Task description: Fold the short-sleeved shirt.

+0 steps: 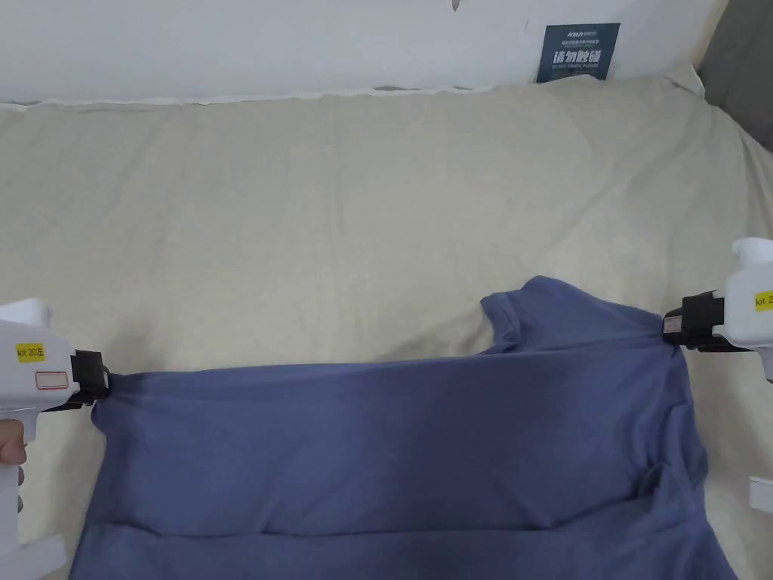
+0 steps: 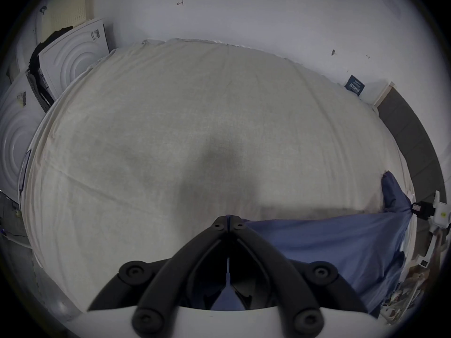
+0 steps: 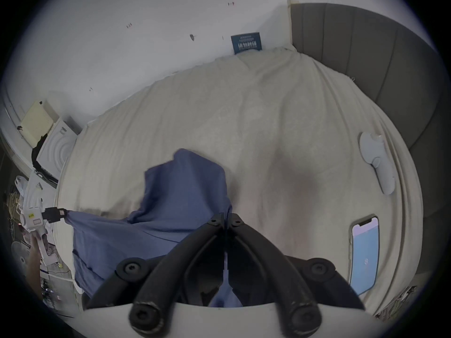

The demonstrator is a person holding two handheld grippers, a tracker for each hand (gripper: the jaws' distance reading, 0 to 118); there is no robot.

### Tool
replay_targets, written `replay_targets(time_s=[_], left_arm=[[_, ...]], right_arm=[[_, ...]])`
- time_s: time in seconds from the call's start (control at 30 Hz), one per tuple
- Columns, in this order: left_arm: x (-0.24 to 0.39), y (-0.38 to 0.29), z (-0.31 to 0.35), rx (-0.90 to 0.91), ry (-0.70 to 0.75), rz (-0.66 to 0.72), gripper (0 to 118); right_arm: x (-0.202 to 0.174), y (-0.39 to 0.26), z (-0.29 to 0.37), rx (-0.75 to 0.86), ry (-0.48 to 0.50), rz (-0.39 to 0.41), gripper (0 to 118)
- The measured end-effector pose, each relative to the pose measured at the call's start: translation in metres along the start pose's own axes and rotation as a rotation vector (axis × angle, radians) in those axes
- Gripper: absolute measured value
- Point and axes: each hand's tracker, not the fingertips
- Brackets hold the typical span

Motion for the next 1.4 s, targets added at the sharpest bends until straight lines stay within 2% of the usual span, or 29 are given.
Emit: replay_targets(time_s=[0.33,0.73,0.87,1.03,1.4], left_arm=[[-0.020,-0.055,0.076,0.064,-0.040,0.000,0],[-0.043,-0.165,0.138,0.126,-0.061,-0.051,0],[-0.047,-0.196,0.140,0.125,-0.071,-0.055,0],[-0.058,-0.218,0.126,0.047,-0.070,-0.002,0],[-0.061,-0.241,0.105,-0.032,-0.053,0.042,0]], right_arm=[[0.001,-0.060,0.078,0.054,0.030,-0.008,0],[0.024,-0.163,0.128,0.061,0.072,-0.032,0],[0.036,-0.194,0.130,0.023,0.058,-0.041,0],[0.046,-0.220,0.118,-0.029,0.052,-0.099,0],[0.054,-0.244,0.103,-0.083,0.031,-0.131,2]])
